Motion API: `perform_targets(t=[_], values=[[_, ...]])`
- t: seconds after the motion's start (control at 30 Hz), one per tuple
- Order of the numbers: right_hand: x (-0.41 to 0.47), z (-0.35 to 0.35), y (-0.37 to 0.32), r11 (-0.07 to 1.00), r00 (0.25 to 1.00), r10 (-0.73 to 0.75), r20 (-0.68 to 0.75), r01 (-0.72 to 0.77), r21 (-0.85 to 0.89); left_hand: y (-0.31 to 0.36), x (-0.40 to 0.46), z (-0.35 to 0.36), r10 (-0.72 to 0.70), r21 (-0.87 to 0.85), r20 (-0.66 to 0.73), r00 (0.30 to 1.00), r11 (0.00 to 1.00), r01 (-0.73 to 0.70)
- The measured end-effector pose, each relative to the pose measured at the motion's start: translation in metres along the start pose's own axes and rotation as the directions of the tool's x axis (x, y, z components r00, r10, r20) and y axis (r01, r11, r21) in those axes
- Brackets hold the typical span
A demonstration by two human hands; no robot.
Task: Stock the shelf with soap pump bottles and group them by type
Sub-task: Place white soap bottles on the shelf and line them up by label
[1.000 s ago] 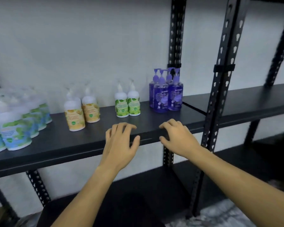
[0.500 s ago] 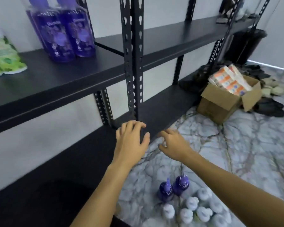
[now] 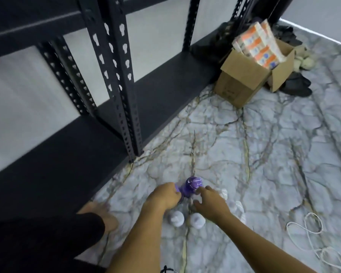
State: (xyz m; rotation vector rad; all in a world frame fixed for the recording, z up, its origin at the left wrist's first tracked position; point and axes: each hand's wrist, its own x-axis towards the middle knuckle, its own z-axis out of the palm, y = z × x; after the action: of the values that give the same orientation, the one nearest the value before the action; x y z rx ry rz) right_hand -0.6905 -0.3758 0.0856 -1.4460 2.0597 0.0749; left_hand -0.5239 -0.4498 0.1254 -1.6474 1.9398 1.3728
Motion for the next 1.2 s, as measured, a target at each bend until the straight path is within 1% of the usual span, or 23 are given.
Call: perform_targets(t=[0.07, 0.13, 0.2, 0.27, 0.4, 0.53, 0.63, 0.73, 0.87, 1.0, 1.2], values=[[-0.002, 0.018, 0.010, 0.999, 0.999, 0.036, 0.017, -0.036, 0.011, -0.009, 0.008, 0.009, -0.041, 0.029, 0.095, 0.995, 0.999, 0.038], [-0.005, 0.034, 0.015, 0.995, 0.996, 0.076, 0.052, -0.079, 0.058, -0.014, 0.015, 0.019, -0.065, 0.059, 0.185, 0.981, 0.997, 0.055], [-0.007, 0.046, 0.019, 0.987, 0.987, 0.132, 0.088, -0.139, 0.077, -0.017, 0.022, 0.032, -0.080, 0.061, 0.254, 0.964, 0.996, 0.067], [-0.008, 0.056, 0.022, 0.982, 0.979, 0.152, 0.134, -0.165, 0.095, -0.019, 0.027, 0.041, -0.076, 0.057, 0.299, 0.951, 0.996, 0.062], [-0.011, 0.069, 0.030, 0.960, 0.967, 0.161, 0.197, -0.200, 0.194, -0.022, 0.034, 0.050, -0.060, 0.078, 0.341, 0.938, 0.996, 0.036], [-0.013, 0.071, 0.040, 0.914, 0.964, 0.192, 0.183, -0.244, 0.324, -0.026, 0.041, 0.057, -0.076, 0.063, 0.367, 0.927, 0.996, 0.057], [-0.014, 0.071, 0.046, 0.839, 0.954, 0.228, 0.192, -0.293, 0.458, -0.027, 0.044, 0.060, -0.078, 0.050, 0.387, 0.919, 0.997, 0.064], [-0.014, 0.071, 0.050, 0.754, 0.951, 0.245, 0.188, -0.309, 0.580, -0.030, 0.047, 0.063, -0.094, 0.038, 0.421, 0.902, 0.996, 0.086], [-0.013, 0.071, 0.051, 0.687, 0.942, 0.249, 0.226, -0.336, 0.645, -0.034, 0.053, 0.065, -0.080, 0.025, 0.410, 0.908, 0.997, 0.077], [-0.015, 0.068, 0.047, 0.699, 0.941, 0.229, 0.248, -0.336, 0.631, -0.031, 0.053, 0.061, -0.069, -0.016, 0.407, 0.911, 0.996, 0.082], [-0.017, 0.051, 0.035, 0.822, 0.975, 0.146, 0.170, -0.215, 0.527, -0.037, 0.038, 0.037, -0.074, -0.064, 0.415, 0.907, 0.992, 0.110]])
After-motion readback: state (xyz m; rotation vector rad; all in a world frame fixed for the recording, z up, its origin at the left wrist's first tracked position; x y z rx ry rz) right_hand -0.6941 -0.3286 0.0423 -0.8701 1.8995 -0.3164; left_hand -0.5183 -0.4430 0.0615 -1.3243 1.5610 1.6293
